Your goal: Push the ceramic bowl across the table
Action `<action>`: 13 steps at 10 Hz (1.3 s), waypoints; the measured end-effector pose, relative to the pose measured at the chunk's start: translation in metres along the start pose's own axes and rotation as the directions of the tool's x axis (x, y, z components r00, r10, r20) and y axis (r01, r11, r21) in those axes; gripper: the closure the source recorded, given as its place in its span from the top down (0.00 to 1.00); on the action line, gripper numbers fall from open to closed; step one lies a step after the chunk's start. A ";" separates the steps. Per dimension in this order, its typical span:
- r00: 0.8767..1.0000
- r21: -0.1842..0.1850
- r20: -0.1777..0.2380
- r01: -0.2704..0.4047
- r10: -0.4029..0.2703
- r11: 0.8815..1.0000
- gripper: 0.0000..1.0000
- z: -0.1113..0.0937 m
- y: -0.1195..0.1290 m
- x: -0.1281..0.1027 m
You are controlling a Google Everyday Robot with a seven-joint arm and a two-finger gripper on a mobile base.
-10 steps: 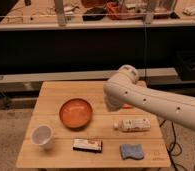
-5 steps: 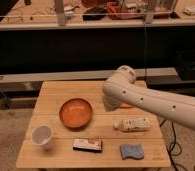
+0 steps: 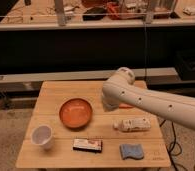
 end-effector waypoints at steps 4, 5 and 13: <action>1.000 -0.002 0.018 0.017 -0.017 1.000 0.01 0.017 -0.003 -0.002; 1.000 -0.004 0.022 0.020 -0.020 1.000 0.01 0.022 -0.003 -0.003; 0.997 -0.010 0.060 0.048 -0.047 0.999 0.01 0.064 -0.008 -0.018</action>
